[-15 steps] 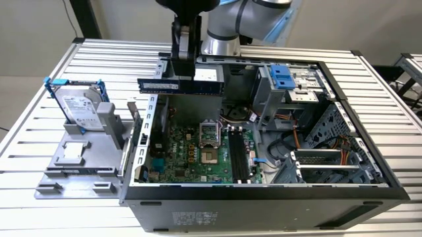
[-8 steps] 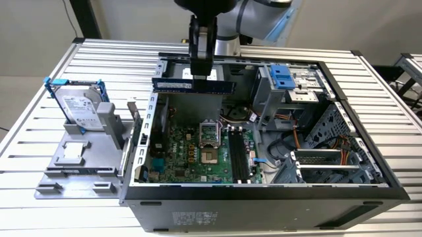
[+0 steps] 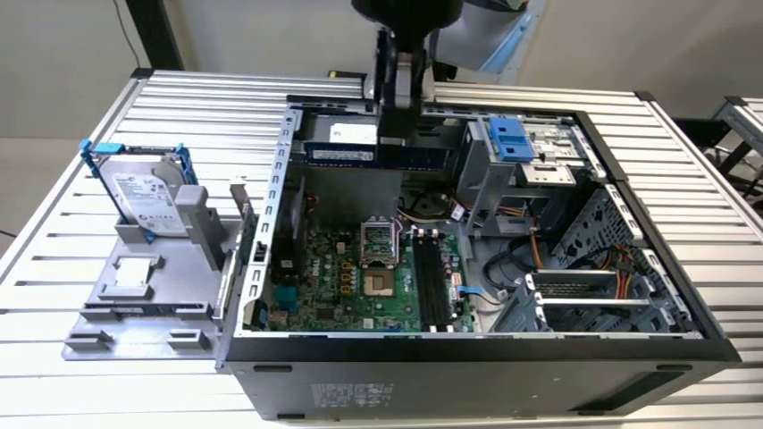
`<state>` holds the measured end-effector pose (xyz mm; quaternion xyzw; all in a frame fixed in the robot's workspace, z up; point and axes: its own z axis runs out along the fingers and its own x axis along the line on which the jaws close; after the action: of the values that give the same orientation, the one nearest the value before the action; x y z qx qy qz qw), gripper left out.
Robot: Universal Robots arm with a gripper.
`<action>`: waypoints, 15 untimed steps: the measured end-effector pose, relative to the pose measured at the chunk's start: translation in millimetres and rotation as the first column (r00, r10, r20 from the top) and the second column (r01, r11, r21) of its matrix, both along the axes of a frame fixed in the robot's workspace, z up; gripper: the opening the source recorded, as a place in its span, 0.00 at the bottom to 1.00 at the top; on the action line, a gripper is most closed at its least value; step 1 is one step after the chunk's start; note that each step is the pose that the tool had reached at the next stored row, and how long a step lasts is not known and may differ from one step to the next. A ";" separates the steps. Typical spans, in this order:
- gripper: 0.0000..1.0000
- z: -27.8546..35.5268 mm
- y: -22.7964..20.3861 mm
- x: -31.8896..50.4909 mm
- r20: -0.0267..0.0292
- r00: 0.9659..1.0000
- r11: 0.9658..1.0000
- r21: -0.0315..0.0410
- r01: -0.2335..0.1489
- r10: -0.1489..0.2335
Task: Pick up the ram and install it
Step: 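Pick up the ram and move it above insertion slot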
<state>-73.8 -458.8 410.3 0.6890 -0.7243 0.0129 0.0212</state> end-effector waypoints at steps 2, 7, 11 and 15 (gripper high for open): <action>0.00 -0.7 0.8 5.5 0.000 1.000 1.000 0.000 0.000 0.000; 0.00 -2.2 2.4 18.3 0.000 1.000 1.000 0.000 0.000 0.000; 0.00 -3.3 3.6 27.6 0.000 1.000 1.000 -0.001 0.000 0.000; 0.00 -4.5 4.9 39.8 0.000 1.000 1.000 -0.001 0.000 0.000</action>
<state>-34.0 -453.9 405.8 0.6890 -0.7243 0.0131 0.0215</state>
